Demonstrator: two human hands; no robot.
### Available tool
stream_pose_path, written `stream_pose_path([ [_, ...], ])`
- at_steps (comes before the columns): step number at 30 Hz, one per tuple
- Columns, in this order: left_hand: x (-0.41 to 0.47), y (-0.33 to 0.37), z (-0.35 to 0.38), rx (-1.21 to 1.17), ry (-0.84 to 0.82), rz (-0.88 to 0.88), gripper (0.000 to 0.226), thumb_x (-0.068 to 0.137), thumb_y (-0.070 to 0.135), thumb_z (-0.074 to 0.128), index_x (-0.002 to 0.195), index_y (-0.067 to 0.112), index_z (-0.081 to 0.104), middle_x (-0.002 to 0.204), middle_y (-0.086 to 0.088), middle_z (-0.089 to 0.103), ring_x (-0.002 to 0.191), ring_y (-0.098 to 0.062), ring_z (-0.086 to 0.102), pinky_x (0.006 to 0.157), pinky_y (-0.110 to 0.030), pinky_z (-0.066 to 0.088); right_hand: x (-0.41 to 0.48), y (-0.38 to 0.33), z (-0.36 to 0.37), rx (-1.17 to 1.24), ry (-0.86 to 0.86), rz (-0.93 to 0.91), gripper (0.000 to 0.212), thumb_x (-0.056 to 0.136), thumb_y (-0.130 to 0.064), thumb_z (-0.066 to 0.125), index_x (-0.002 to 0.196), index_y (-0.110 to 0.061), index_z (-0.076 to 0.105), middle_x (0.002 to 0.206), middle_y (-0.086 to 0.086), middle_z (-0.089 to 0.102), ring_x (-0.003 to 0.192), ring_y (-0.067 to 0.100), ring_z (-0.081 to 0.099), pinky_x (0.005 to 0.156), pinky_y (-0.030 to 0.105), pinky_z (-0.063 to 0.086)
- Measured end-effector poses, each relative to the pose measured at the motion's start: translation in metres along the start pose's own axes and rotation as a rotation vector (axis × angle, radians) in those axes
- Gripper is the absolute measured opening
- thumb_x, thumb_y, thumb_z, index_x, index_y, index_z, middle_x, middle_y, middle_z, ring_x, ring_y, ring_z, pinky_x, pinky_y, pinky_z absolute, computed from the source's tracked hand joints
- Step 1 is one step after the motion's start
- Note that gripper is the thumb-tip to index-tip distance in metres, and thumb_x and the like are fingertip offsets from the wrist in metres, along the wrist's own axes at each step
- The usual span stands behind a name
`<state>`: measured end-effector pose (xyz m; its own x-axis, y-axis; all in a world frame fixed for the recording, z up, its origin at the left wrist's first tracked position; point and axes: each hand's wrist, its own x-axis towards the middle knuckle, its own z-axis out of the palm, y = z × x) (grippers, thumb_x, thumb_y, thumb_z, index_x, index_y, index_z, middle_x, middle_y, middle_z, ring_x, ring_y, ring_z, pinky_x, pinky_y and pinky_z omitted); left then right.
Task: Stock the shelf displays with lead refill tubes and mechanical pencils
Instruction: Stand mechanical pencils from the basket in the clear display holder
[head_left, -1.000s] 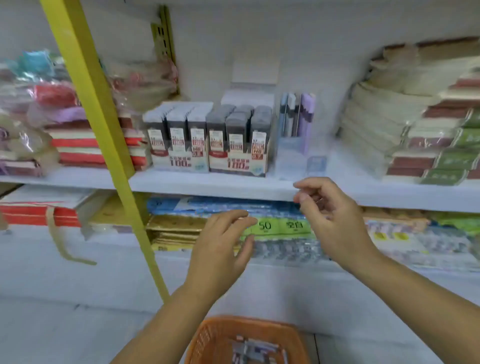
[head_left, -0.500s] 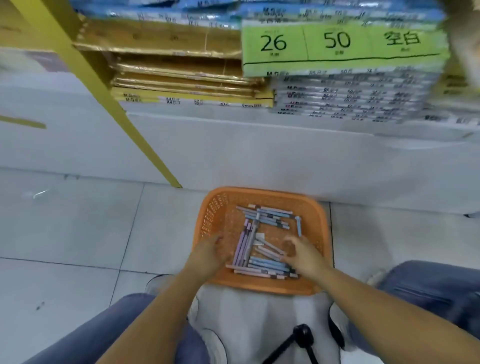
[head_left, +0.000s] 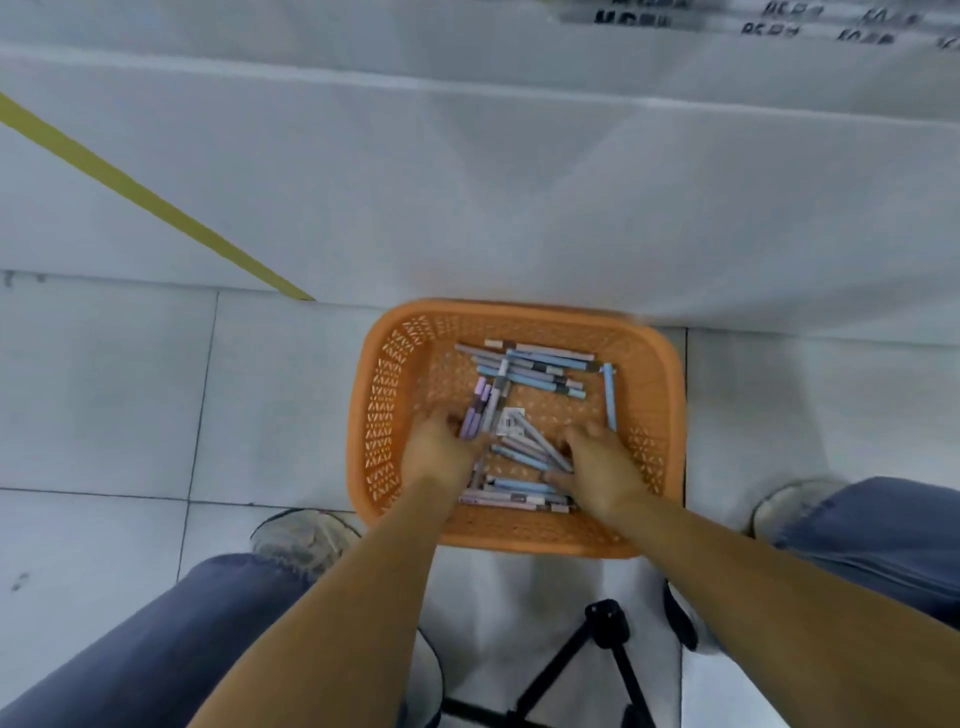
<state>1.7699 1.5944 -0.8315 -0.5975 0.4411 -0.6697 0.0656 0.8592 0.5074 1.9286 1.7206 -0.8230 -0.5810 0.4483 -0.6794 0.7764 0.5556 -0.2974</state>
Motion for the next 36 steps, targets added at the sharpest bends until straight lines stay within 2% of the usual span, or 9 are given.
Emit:
stream_pose_path([
  [3,-0.002,-0.003,0.001,0.021,0.035,0.01,0.023,0.09,0.03,0.067,0.109,0.016,0.066,0.107,-0.008,0.067,0.088,-0.026,0.063,0.075,-0.032,0.048,0.0,0.002,-0.001,0.037,0.025,-0.026,0.019,0.091,-0.029,0.063,0.098,-0.014,0.053,0.102,0.004,0.049,0.098,0.025,0.051,0.08,0.033,0.041],
  [7,-0.003,-0.008,-0.004,-0.049,0.002,0.02,0.022,0.095,0.02,0.061,0.114,0.011,0.069,0.111,-0.011,0.067,0.096,-0.029,0.063,0.087,-0.039,0.052,0.001,0.008,-0.006,0.185,-0.009,-0.022,0.022,0.095,-0.018,0.058,0.08,-0.018,0.041,0.075,-0.007,0.041,0.077,0.017,0.048,0.066,0.031,0.035],
  [11,-0.004,-0.004,-0.013,-0.111,-0.048,0.011,0.019,0.101,0.022,0.055,0.113,0.011,0.064,0.097,-0.008,0.067,0.093,-0.03,0.065,0.079,-0.032,0.049,0.001,0.011,-0.013,0.249,-0.012,-0.034,0.017,0.1,-0.016,0.049,0.084,-0.012,0.045,0.081,0.0,0.047,0.081,0.02,0.051,0.067,0.031,0.035],
  [14,-0.01,0.001,-0.022,-0.148,-0.075,-0.044,0.021,0.104,0.022,0.047,0.118,0.008,0.054,0.089,-0.004,0.064,0.078,-0.02,0.062,0.064,-0.027,0.047,-0.007,0.005,-0.024,0.344,0.041,-0.033,0.015,0.102,-0.024,0.044,0.094,-0.013,0.049,0.074,-0.001,0.05,0.069,0.018,0.052,0.057,0.03,0.035],
  [18,-0.028,0.023,-0.035,-0.273,-0.156,-0.015,0.014,0.104,0.017,0.043,0.117,0.015,0.048,0.099,-0.01,0.067,0.079,-0.022,0.061,0.074,-0.035,0.049,-0.022,-0.018,-0.047,0.535,0.101,-0.006,0.017,0.101,-0.04,0.039,0.095,-0.028,0.049,0.073,0.006,0.058,0.059,0.02,0.055,0.054,0.033,0.041],
  [22,-0.06,0.054,-0.051,-0.467,-0.182,0.093,0.014,0.105,0.018,0.04,0.116,0.022,0.047,0.08,0.002,0.06,0.066,-0.014,0.056,0.061,-0.029,0.048,-0.048,-0.045,-0.078,0.758,0.136,-0.014,0.019,0.1,-0.04,0.042,0.095,-0.024,0.05,0.071,0.002,0.057,0.051,0.014,0.049,0.048,0.03,0.039],
  [28,-0.12,0.105,-0.091,-0.776,-0.126,0.313,0.019,0.1,0.025,0.056,0.083,0.017,0.053,0.058,0.006,0.042,0.045,-0.007,0.035,0.038,-0.021,0.03,-0.107,-0.084,-0.129,1.008,0.136,-0.251,0.009,0.101,-0.021,0.047,0.097,-0.016,0.054,0.06,-0.006,0.06,0.045,0.009,0.047,0.041,0.022,0.035],
  [31,-0.152,0.133,-0.12,-0.786,-0.134,0.456,0.011,0.092,0.026,0.071,0.084,0.021,0.065,0.052,0.011,0.044,0.041,-0.004,0.035,0.036,-0.017,0.029,-0.14,-0.104,-0.16,0.977,0.115,-0.388,0.013,0.102,-0.019,0.045,0.092,-0.015,0.053,0.063,-0.004,0.059,0.044,0.008,0.047,0.044,0.022,0.037],
  [36,-0.203,0.181,-0.174,-0.816,-0.249,0.574,0.014,0.092,0.019,0.07,0.082,0.016,0.06,0.05,0.009,0.042,0.04,-0.004,0.028,0.036,-0.016,0.024,-0.199,-0.129,-0.222,0.907,0.094,-0.594,0.016,0.103,-0.015,0.041,0.098,-0.003,0.053,0.07,0.001,0.06,0.056,0.015,0.05,0.05,0.024,0.041],
])
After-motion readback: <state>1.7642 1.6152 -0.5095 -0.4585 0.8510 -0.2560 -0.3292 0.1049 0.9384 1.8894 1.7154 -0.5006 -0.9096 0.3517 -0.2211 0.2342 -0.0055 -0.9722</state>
